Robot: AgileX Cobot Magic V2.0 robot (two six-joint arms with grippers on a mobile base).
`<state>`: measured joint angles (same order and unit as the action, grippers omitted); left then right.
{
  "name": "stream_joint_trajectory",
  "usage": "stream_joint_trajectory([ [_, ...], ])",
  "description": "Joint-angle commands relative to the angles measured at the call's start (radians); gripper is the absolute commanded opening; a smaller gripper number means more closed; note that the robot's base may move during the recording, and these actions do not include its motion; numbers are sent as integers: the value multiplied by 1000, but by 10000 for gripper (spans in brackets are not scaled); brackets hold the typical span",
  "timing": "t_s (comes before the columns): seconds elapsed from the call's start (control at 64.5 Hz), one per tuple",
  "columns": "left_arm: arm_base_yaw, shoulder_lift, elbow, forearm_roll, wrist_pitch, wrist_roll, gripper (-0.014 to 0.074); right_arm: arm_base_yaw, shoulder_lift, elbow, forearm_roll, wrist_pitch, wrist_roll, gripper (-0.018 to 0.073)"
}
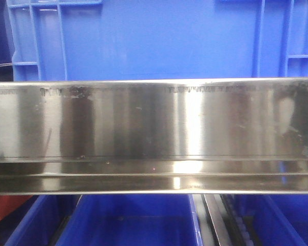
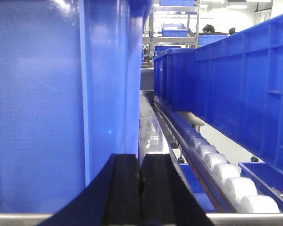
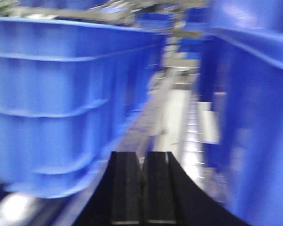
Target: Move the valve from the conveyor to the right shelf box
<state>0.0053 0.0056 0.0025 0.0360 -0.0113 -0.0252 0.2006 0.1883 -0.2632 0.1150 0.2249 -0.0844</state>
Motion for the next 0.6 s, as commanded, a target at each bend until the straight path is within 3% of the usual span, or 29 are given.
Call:
stream_joint_trajectory([
  [0.0, 2, -6, -3, -8, -24, -4, -111, -59, -48, 48, -7, -39, 8, -154],
  [0.248, 2, -6, -3, -8, -24, -4, -111, -162, -181, 179, -7, -85, 38, -154],
  [0.589, 2, -6, -3, -8, -24, -4, -111, -171, -188, 263, -7, -189, 38, -154],
])
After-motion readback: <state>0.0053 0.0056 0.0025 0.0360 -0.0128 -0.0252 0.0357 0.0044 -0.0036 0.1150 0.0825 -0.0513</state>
